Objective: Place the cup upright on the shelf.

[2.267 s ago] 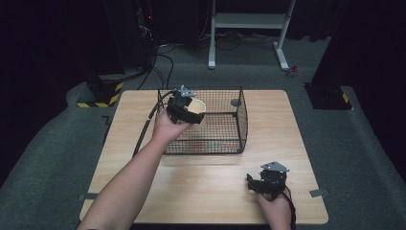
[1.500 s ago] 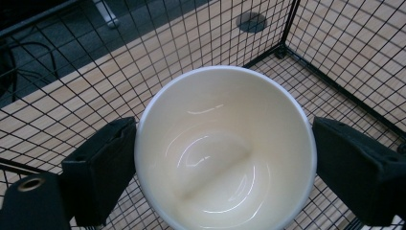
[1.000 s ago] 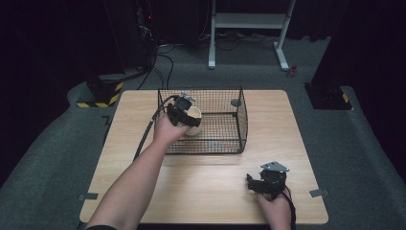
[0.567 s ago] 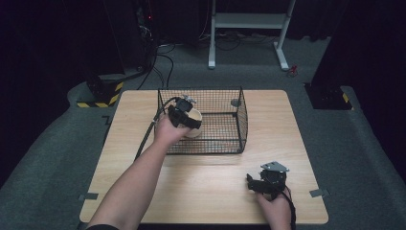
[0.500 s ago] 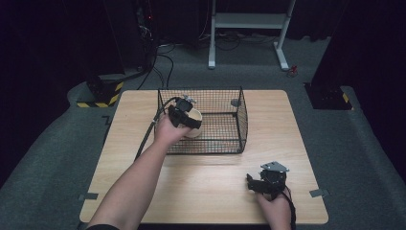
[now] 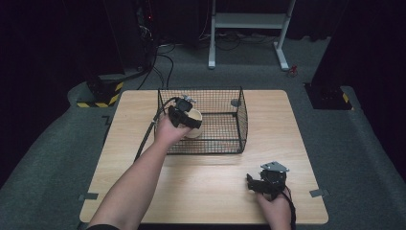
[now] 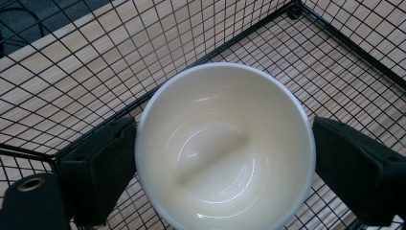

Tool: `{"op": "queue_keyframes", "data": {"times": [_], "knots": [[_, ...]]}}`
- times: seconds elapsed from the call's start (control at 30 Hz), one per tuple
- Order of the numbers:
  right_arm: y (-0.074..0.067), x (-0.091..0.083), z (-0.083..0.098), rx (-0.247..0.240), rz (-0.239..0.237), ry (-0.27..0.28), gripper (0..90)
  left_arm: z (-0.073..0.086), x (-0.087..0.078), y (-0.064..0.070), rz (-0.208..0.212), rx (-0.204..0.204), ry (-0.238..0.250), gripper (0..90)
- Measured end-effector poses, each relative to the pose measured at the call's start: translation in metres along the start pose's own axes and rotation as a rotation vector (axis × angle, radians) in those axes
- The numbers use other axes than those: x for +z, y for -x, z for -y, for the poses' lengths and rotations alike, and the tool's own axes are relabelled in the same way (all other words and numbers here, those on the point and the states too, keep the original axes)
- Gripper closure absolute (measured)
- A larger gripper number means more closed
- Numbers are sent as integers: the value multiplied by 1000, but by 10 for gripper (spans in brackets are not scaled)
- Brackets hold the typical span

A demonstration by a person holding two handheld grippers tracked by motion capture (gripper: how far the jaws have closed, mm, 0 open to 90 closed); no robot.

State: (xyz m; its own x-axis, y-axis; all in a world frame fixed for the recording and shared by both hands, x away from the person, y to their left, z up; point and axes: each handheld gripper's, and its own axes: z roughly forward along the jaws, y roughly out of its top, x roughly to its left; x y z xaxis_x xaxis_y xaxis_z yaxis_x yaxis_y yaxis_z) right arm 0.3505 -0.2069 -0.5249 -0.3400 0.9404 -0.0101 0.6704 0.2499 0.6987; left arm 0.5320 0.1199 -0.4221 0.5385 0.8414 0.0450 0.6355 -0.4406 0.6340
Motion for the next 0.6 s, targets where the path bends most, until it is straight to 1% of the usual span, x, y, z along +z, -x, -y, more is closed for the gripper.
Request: {"op": "queue_keyframes", "data": {"times": [0.1,0.27,0.43,0.6], "knots": [[0,0,0,0,0,0,91,1,0,-2,13,-15,-5,114],[0,0,0,-3,0,1,91,1,-1,-3,14,-17,-11,113],[0,0,0,-3,0,1,91,1,-2,-1,-3,-7,-4,112],[0,0,0,-3,0,1,91,1,-3,-1,-2,1,-1,114]]}}
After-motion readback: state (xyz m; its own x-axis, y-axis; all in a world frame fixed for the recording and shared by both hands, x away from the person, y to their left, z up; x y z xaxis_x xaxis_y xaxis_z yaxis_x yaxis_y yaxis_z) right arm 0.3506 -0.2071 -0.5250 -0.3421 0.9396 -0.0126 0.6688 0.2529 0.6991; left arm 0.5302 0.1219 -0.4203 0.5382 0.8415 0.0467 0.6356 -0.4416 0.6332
